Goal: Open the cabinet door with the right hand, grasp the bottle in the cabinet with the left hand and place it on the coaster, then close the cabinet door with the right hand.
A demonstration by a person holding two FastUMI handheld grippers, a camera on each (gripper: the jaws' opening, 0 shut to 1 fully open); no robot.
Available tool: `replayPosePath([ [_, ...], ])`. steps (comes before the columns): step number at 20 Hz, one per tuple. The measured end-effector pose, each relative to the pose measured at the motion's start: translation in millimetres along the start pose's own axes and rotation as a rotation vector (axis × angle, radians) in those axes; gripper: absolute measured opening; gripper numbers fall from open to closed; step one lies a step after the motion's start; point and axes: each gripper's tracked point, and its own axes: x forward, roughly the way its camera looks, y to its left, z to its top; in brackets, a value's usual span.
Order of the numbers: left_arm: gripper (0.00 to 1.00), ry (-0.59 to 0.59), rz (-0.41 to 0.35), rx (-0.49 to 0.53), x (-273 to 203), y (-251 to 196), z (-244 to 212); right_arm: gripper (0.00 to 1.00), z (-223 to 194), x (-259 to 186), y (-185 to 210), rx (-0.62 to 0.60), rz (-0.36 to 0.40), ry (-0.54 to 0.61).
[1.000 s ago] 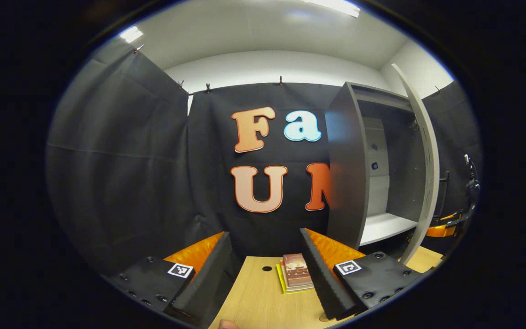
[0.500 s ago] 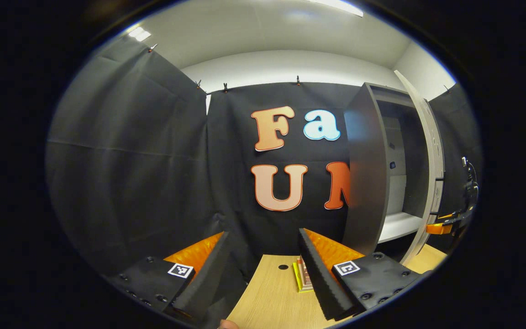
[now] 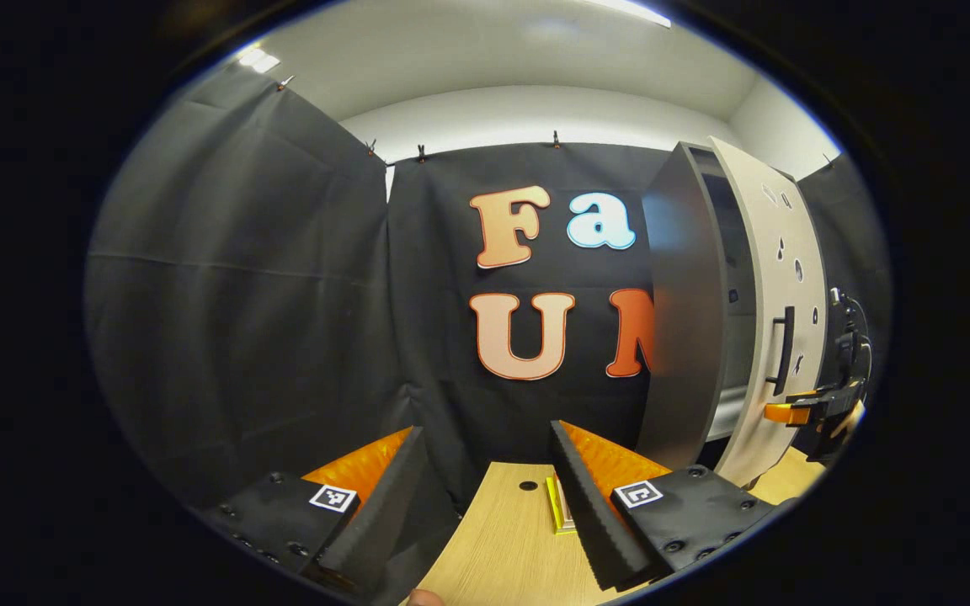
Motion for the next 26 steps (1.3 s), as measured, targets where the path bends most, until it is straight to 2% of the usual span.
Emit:
replayPosePath([
  [4, 0.96, -0.004, 0.014, 0.003, 4, 3, -1, 0.92, -1, 7, -1, 0.02, -0.014, -0.006],
  [10, 0.96, -0.003, 0.02, 0.015, 5, 5, -6, 0.91, -6, 13, -4, -0.043, -0.083, -0.01],
  [18, 0.96, 0.014, 0.038, 0.021, 1, 16, -11, 0.9, -9, 11, -4, -0.05, -0.13, -0.004],
  [21, 0.96, 0.012, 0.032, 0.02, 0, 15, -9, 0.91, 0, -6, -8, -0.068, -0.126, -0.019],
  [26, 0.95, -0.003, -0.006, 0.013, 4, 7, -1, 0.9, 33, -69, -38, -0.076, -0.166, -0.079],
])
